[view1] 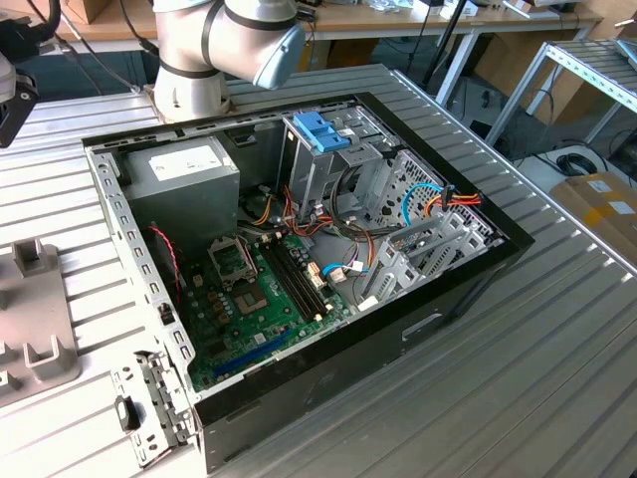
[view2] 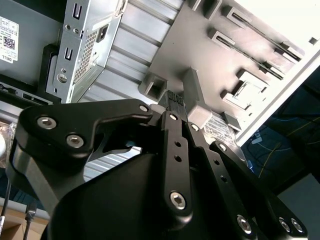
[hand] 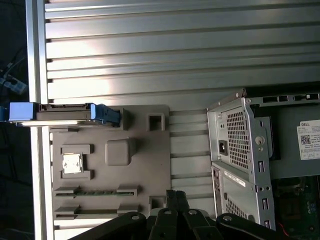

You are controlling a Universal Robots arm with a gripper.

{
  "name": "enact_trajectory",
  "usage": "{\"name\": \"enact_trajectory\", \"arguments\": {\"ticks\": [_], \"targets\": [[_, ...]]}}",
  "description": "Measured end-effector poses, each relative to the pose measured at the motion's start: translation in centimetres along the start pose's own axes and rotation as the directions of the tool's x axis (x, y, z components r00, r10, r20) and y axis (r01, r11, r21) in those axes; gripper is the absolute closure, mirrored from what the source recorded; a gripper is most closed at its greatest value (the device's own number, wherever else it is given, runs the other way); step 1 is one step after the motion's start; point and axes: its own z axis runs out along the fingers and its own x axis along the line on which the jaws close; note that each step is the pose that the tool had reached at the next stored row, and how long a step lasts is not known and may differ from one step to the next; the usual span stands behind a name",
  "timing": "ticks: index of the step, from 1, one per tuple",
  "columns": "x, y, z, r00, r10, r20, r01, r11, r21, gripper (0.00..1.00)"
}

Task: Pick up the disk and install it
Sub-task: 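Reach for the disk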

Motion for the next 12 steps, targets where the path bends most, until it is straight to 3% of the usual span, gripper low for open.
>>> {"name": "enact_trajectory", "arguments": {"ticks": [12], "targets": [[0.67,-0.05,-0.02,1.0000,0.000,0.0000,0.000,1.0000,0.0000,0.90]]}}
